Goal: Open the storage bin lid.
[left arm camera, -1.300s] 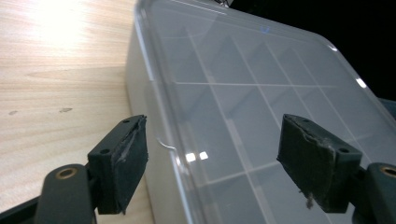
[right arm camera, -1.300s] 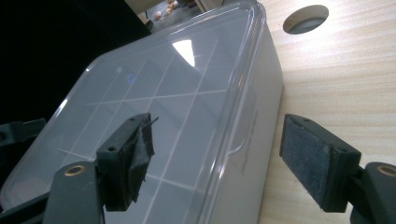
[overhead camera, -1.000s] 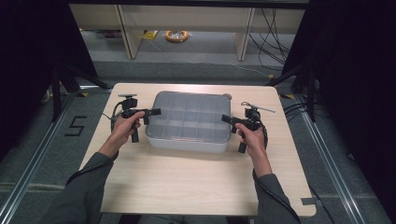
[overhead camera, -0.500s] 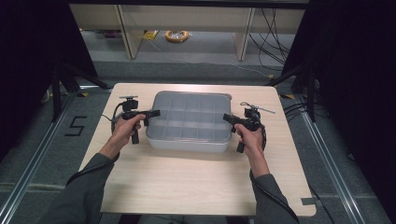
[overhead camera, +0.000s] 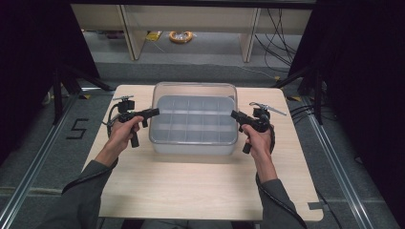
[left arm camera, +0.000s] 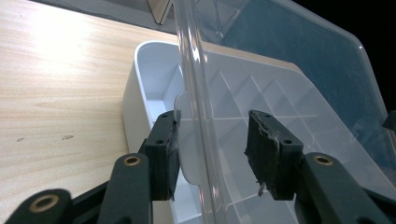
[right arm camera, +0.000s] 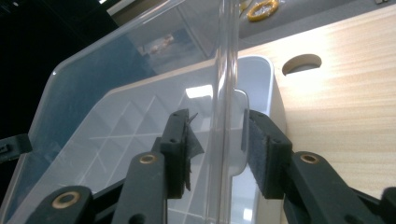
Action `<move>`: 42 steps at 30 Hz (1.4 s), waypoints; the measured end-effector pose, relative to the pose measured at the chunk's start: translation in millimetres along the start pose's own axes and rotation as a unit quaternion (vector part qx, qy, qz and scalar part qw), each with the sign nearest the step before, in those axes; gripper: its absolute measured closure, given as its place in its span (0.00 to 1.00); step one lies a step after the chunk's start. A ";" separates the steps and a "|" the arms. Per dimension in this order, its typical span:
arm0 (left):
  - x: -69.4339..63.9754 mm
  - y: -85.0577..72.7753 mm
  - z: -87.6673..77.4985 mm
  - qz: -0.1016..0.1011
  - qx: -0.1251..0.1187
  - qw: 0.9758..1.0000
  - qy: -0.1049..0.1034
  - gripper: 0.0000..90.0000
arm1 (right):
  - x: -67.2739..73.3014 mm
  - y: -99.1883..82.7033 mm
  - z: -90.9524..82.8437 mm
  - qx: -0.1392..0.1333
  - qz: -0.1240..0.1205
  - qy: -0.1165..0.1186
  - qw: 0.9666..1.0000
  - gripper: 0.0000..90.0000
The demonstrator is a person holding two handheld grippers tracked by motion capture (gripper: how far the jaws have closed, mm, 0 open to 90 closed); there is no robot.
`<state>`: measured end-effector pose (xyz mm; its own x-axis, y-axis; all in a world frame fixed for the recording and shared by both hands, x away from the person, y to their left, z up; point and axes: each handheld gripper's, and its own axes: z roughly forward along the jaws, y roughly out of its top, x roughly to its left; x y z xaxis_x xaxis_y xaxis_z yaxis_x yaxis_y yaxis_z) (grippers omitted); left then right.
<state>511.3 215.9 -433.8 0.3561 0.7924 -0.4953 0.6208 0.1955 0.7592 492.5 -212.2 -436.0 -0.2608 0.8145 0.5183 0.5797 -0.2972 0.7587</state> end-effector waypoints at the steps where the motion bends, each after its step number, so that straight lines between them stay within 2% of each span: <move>1: -1.5 -0.1 -1.7 0.001 -0.003 1.000 0.001 0.61 | 0.1 0.5 -0.8 -0.005 -0.004 -0.001 1.000 0.71; 2: -3.5 0.1 -3.9 0.002 -0.004 1.000 0.001 0.61 | 1.7 1.1 -2.0 -0.005 -0.002 0.000 1.000 0.71; 3: -5.1 0.3 -5.8 0.002 -0.005 1.000 0.002 0.61 | -1.6 2.3 -2.5 -0.014 -0.025 0.001 1.000 0.71; 4: -7.0 0.3 -8.9 0.003 -0.009 1.000 0.001 0.62 | 2.8 2.2 -4.7 -0.013 -0.003 0.001 1.000 0.72; 6: -9.4 -0.5 -14.6 0.003 -0.016 1.000 0.001 0.65 | 3.5 3.9 -7.2 -0.022 -0.022 0.003 1.000 0.72; 7: -10.0 -0.9 -17.2 -0.001 -0.021 1.000 -0.003 0.67 | 6.0 3.8 -9.2 -0.022 -0.007 0.005 1.000 0.72; 12: -17.8 -2.5 -28.2 0.013 -0.029 1.000 -0.002 0.68 | 10.6 5.8 -16.8 -0.030 -0.008 0.010 0.999 0.71; 14: -23.8 -4.5 -35.6 0.018 -0.033 0.999 -0.004 0.68 | 12.9 7.8 -22.8 -0.037 -0.018 0.014 0.999 0.71; 15: -26.1 -5.7 -38.9 0.017 -0.031 0.999 -0.004 0.68 | 11.7 8.3 -23.7 -0.043 -0.031 0.012 0.999 0.71; 16: -26.9 -6.4 -40.7 0.020 -0.028 0.999 -0.010 0.68 | 14.5 8.3 -26.6 -0.041 -0.023 0.015 0.999 0.71; 18: -27.7 -7.2 -42.2 0.021 -0.025 0.999 -0.011 0.68 | 13.6 8.2 -30.1 -0.044 -0.027 0.012 0.999 0.71; 20: -28.1 -9.7 -44.6 0.023 -0.018 0.999 -0.019 0.67 | 14.9 6.8 -32.2 -0.040 -0.014 0.013 0.999 0.72; 23: -28.4 -12.4 -46.4 0.025 -0.013 0.999 -0.020 0.66 | 15.3 5.0 -33.8 -0.039 -0.016 0.018 0.999 0.72; 27: -26.8 -17.4 -50.3 0.026 -0.010 0.999 -0.026 0.67 | 16.6 2.4 -38.8 -0.039 -0.024 0.014 0.999 0.72; 31: -28.2 -24.8 -56.9 0.034 -0.003 0.999 -0.039 0.68 | 19.6 0.0 -45.9 -0.041 -0.025 0.015 0.999 0.72; 33: -30.0 -28.0 -60.2 0.038 -0.001 0.999 -0.035 0.68 | 21.5 -1.7 -50.3 -0.038 -0.016 0.018 0.999 0.72; 34: -30.0 -28.0 -60.2 0.038 -0.001 0.999 -0.035 0.68 | 18.3 -2.2 -51.1 -0.042 -0.040 0.016 0.998 0.72; 36: -30.9 -31.5 -61.7 0.039 -0.005 0.999 -0.038 0.68 | 19.0 -3.8 -52.9 -0.042 -0.037 0.018 0.998 0.72; 37: -31.3 -34.5 -63.5 0.039 -0.002 0.998 -0.040 0.69 | 22.3 -7.3 -57.2 -0.033 -0.016 0.019 0.999 0.72; 38: -32.1 -35.5 -64.2 0.042 0.001 0.998 -0.038 0.69 | 20.3 -8.0 -58.1 -0.033 -0.030 0.019 0.999 0.72; 41: -34.2 -38.9 -64.6 0.039 0.000 0.998 -0.038 0.69 | 17.6 -11.3 -61.1 -0.029 -0.036 0.016 0.999 0.71; 42: -34.2 -38.9 -64.6 0.039 0.000 0.998 -0.038 0.69 | 18.1 -12.9 -61.3 -0.029 -0.030 0.014 0.999 0.71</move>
<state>429.9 218.5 -419.1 0.4565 0.7587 -0.4648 0.5883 0.1346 0.7974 433.0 -224.2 -412.3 -0.3159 0.8171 0.4822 0.5178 -0.2774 0.8093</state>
